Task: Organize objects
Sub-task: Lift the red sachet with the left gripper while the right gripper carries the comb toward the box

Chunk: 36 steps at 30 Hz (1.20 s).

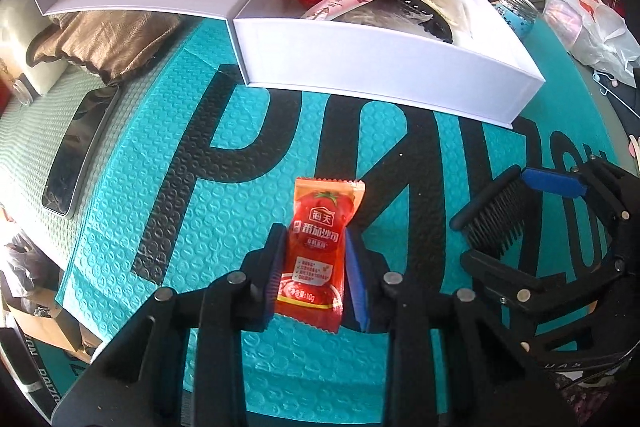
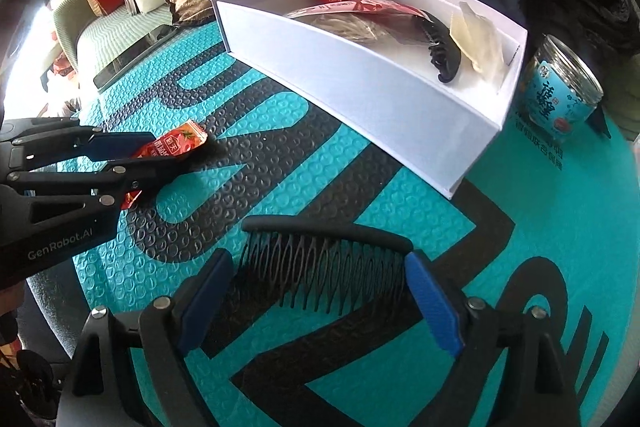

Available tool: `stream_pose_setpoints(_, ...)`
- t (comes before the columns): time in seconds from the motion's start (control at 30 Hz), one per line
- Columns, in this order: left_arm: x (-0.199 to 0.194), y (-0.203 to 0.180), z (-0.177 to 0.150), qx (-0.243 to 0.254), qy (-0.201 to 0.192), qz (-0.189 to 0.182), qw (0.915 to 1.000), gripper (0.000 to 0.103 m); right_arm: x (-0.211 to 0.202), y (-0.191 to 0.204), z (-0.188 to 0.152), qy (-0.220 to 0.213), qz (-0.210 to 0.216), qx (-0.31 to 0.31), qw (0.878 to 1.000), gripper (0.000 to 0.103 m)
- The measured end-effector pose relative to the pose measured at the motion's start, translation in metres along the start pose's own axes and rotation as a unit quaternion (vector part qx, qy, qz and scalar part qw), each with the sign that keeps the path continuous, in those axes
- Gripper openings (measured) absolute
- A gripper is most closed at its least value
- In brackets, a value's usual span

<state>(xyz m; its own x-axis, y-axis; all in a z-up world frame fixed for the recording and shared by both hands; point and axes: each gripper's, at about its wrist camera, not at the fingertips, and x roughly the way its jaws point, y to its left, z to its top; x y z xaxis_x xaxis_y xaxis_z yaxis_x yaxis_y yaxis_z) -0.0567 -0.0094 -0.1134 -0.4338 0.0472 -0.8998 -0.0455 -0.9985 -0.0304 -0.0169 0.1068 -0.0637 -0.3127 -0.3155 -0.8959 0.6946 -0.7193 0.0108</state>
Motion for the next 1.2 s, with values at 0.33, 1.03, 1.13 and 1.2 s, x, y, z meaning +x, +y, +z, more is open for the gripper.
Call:
stream_pose_setpoints(0.33,-0.003,0.005,-0.005,-0.025,-0.019,-0.007,0.9995,0.025,-0.003,-0.003,0.0,-0.016,0.005,0.009,1.0,0.083)
stream_pose_setpoints(1.03,-0.036,0.012,-0.013,-0.07,-0.035,-0.012,0.9969,0.025,-0.033,-0.004,0.002,-0.042,0.059,0.027,0.997,0.083)
stream_pose_setpoints(1.13,-0.046,0.01,-0.01,-0.071,-0.046,-0.009,0.9964,0.025,-0.04,-0.004,0.003,-0.051,0.061,0.025,0.997,0.083)
stream_pose_setpoints(1.2,-0.053,0.009,-0.009,-0.072,-0.054,-0.008,0.9959,0.025,-0.045,-0.004,0.004,-0.056,0.064,0.023,0.996,0.083)
